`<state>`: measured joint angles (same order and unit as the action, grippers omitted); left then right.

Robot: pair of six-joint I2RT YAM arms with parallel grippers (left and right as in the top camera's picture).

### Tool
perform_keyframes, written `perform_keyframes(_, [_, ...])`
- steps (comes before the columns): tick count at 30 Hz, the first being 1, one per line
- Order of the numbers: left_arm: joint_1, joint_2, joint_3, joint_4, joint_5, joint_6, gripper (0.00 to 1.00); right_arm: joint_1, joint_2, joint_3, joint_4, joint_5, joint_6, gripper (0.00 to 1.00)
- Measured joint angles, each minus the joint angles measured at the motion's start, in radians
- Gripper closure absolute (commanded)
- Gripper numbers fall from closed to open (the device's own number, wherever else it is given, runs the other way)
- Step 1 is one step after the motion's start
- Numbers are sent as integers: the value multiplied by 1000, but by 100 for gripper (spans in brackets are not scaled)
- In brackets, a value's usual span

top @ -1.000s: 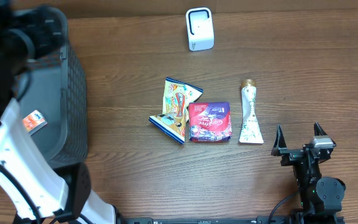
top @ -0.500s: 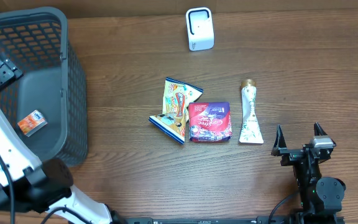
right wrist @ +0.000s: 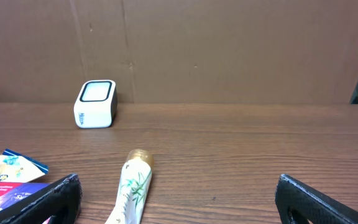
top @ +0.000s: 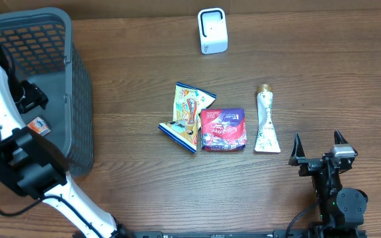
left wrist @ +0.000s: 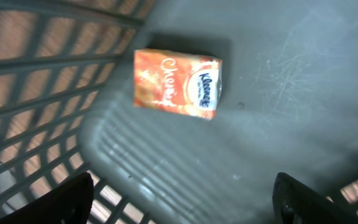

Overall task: Scan the item barcode
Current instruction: 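Reach the left gripper back into the grey basket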

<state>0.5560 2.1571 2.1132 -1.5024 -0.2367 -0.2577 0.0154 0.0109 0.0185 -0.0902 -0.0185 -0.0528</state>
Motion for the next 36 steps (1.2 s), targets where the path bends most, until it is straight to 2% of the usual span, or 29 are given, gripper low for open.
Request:
perform_keyframes(11, [0, 129, -2, 18, -16, 33, 19, 0, 0, 0, 0, 0, 0, 0])
perform_keyframes(22, [0, 130, -8, 86, -63, 68, 24, 0, 0, 0, -1, 0, 0, 0])
perform_keyframes(30, [-4, 130, -11, 85, -80, 94, 23, 0, 0, 0, 0, 0, 0, 0])
perform_keyframes(36, [-16, 45, -20, 89, -81, 94, 23, 0, 0, 0, 0, 0, 0, 0])
